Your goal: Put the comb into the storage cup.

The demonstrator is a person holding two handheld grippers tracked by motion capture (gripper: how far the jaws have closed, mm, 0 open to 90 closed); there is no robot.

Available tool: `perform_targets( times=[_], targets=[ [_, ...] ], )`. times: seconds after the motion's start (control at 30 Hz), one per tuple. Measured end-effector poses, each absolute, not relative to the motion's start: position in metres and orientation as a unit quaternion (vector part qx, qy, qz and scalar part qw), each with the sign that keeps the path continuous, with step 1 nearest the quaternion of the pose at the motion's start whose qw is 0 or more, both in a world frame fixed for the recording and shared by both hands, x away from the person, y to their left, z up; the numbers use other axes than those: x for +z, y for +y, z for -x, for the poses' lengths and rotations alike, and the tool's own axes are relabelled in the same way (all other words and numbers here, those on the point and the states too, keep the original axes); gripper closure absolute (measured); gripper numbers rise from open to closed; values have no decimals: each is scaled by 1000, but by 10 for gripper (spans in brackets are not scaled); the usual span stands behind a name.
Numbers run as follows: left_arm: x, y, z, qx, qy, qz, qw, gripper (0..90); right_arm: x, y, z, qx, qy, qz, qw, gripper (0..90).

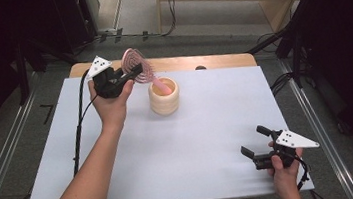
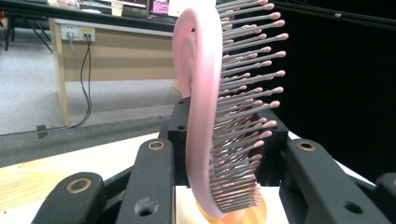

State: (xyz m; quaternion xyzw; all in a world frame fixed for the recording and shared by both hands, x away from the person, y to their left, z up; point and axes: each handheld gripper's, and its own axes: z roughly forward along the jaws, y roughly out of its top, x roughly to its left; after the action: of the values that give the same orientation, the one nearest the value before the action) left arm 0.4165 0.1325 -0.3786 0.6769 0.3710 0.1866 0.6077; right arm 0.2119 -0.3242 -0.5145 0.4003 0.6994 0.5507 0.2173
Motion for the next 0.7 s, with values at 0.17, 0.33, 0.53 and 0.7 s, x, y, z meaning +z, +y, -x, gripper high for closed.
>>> perform_targets(
  times=[0.17, 0.33, 0.53, 0.7],
  targets=[
    [-384, 131, -418, 184, 374, -678, 605, 665, -515, -324, -212, 551, 699, -400, 217, 0],
    [-388, 129, -420, 185, 379, -680, 600, 664, -515, -324, -212, 550, 700, -400, 217, 0],
    [-391, 126, -421, 186, 379, -683, 596, 664, -515, -324, -212, 550, 700, -400, 217, 0],
    [-394, 125, -422, 188, 380, -687, 591, 663, -515, -324, -213, 550, 700, -401, 217, 0]
  ],
)
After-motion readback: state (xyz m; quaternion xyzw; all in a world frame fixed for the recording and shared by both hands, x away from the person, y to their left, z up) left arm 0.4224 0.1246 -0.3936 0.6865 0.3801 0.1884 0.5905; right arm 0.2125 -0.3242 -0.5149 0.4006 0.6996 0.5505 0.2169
